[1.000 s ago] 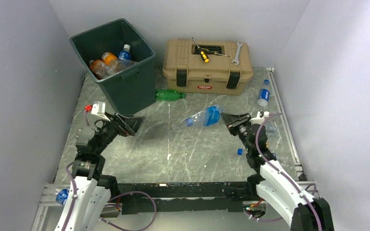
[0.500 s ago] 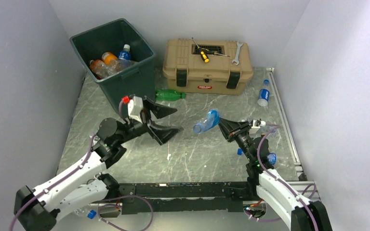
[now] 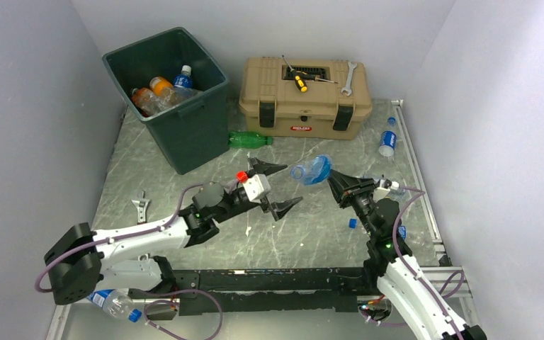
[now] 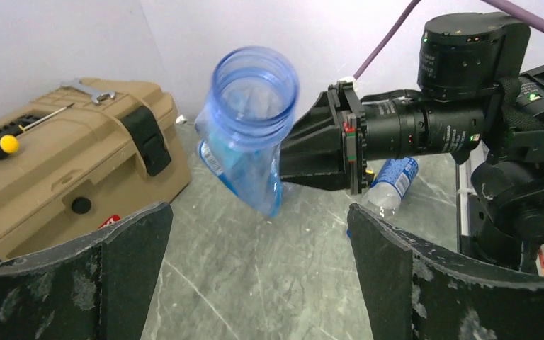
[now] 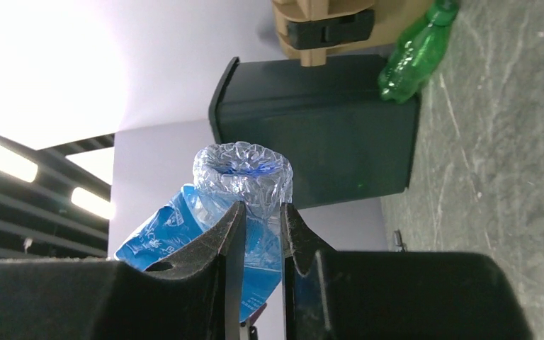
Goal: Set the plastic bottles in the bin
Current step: Pick up the plastic bottle at the center of the board.
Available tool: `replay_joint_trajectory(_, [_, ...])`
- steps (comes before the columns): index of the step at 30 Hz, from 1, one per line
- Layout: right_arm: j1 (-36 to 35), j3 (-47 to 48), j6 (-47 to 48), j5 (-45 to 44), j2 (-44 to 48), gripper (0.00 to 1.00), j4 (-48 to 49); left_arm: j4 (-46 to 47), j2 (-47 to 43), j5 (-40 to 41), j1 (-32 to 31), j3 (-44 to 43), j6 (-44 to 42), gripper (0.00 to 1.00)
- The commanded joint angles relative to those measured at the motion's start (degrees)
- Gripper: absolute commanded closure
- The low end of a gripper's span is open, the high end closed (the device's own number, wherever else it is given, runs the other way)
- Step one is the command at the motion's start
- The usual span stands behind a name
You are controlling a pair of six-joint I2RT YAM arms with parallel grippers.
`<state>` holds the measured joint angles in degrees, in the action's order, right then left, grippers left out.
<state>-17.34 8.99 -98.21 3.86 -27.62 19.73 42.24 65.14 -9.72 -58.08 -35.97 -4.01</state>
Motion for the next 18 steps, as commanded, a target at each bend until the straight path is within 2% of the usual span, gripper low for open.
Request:
replay_joint_trajectory(1, [-0.06,2.80,-0.99,-1.29,0.72,1.00,-4.39,12.15,2.07,3.12,-2.00,-0.89,-6.66,0.01])
replay_joint_trajectory(5, [-0.06,2.36,-0.90,-0.04,0.59,1.00,-4.40,15.08,3.36,2.86,-2.21,-1.26,-5.81,0.00])
replay_joint_trajectory(10, [-0.06,1.85,-0.77,1.13,0.16,1.00,-3.31,14.30,5.62,4.69,-2.30,-3.59,-5.09,0.02])
replay_joint_trajectory(16, [-0.06,2.42,0.31,2.40,-0.22,1.00,-3.59,13.24,8.10,5.81,-2.30,-5.07,-3.72,0.23])
replay_joint_trajectory(18, [-0.06,2.35,0.59,2.69,-0.33,1.00,-3.32,13.38,8.70,5.81,-2.30,-5.44,-2.73,0.26])
